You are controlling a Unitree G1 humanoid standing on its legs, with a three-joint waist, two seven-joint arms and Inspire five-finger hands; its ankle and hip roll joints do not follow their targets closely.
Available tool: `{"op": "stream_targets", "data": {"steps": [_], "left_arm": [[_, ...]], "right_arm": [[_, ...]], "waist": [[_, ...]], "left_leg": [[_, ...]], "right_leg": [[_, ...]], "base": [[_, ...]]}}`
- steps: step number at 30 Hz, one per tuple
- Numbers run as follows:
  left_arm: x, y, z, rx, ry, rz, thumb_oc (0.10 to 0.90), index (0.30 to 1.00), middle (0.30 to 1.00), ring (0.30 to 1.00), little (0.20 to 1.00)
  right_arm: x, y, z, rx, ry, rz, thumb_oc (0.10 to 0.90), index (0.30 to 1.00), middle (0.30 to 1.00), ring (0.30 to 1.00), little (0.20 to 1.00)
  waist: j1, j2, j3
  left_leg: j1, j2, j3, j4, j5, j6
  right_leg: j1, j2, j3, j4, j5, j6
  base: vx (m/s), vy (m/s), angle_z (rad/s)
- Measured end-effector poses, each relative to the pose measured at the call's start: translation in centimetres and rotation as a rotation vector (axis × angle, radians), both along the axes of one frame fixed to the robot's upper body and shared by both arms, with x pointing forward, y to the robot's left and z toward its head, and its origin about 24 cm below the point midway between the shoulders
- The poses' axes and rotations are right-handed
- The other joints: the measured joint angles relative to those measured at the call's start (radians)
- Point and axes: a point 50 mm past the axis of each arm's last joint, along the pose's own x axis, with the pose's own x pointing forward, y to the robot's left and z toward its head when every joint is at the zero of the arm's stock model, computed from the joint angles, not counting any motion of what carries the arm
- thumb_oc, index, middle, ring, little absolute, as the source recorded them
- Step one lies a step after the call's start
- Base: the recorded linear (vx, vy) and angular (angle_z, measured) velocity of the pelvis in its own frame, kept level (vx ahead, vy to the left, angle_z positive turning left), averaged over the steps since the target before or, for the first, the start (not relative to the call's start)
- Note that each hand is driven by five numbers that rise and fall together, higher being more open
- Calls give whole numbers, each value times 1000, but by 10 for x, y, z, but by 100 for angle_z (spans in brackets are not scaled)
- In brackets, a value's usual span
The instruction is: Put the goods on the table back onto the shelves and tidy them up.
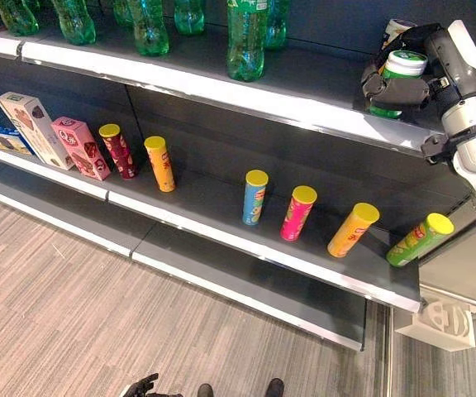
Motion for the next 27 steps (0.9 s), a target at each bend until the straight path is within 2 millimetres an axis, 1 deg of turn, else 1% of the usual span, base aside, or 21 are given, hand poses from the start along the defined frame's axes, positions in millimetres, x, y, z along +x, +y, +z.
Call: {"op": "stream_targets", "data": {"steps": [9,10,11,12,27], "left_arm": [[0,0,0,0,0,0,800,900,900,900,900],[0,0,0,0,0,0,800,900,900,900,900],[0,0,0,0,0,0,800,900,900,900,900],[0,0,0,0,0,0,800,900,900,900,900],[1,0,0,1,-1,1,800,900,900,900,900]], "right_arm": [[0,-1,0,2,0,-2,400,300,300,300,300],[0,-1,0,2,0,-3,549,524,524,524,524],[0,-1,0,1,0,-3,725,787,787,787,787],[0,-1,0,-2,0,-4,800,900,900,900,900],[0,-1,0,-1,1,-6,800,900,900,900,900]], "waist": [[12,-2,0],[12,-3,1],[11,-3,1],[11,-4,1],[10,-8,3]], "left_leg": [[1,0,0,0,0,0],[1,0,0,0,0,0],[1,0,0,0,0,0],[2,0,0,0,0,0],[4,0,4,-1,0,0]], "right_leg": [[0,0,0,0,0,0],[0,0,0,0,0,0],[0,0,0,0,0,0],[0,0,0,0,0,0],[0,0,4,0,0,0]], "base": [[0,0,0],[0,0,0],[0,0,0],[0,0,0],[0,0,0]]}}
